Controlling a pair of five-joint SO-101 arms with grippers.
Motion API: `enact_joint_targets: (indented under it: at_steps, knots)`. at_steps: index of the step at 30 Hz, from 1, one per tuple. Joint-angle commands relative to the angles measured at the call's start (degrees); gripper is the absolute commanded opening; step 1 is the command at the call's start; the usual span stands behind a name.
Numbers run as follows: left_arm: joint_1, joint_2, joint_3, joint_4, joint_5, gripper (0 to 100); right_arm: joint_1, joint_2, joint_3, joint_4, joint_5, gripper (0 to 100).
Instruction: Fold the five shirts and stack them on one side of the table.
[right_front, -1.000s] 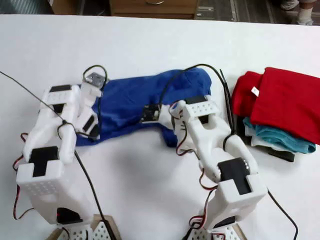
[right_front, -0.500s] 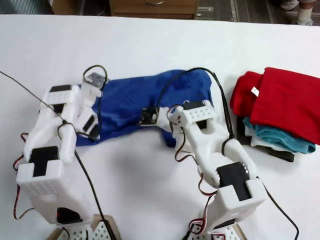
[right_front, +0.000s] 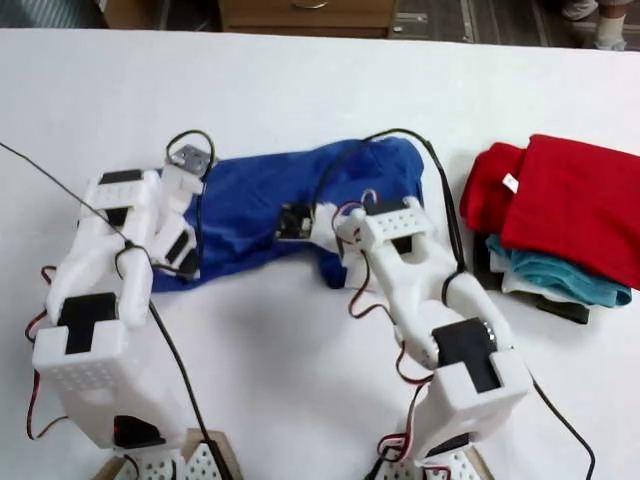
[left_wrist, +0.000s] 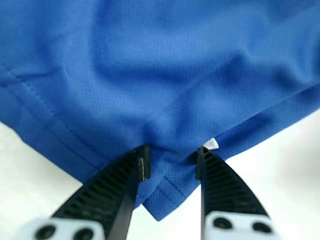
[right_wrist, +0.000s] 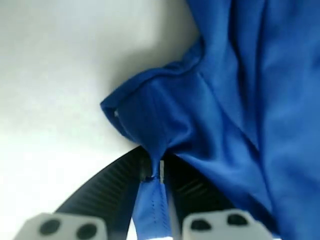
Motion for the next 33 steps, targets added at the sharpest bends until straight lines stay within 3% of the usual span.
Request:
enact_joint_targets:
  at_steps: [1, 9, 16, 33]
  knots:
    - [0.53, 0.7, -0.57, -2.55, 0.44, 17, 1.19, -0.92, -7.47, 6.46, -0.09, 2.0]
    - [0.53, 0.7, -0.57, -2.55, 0.44, 17, 5.23, -0.31, -27.52, 20.18, 6.51, 2.1]
    - [0.53, 0.7, -0.57, -2.55, 0.44, 17, 5.05, 4.88, -36.57, 20.09, 8.09, 2.1]
    - [0.53, 0.7, -0.57, -2.55, 0.44, 17, 3.38, 33.36, -80.0, 25.1, 8.09, 2.0]
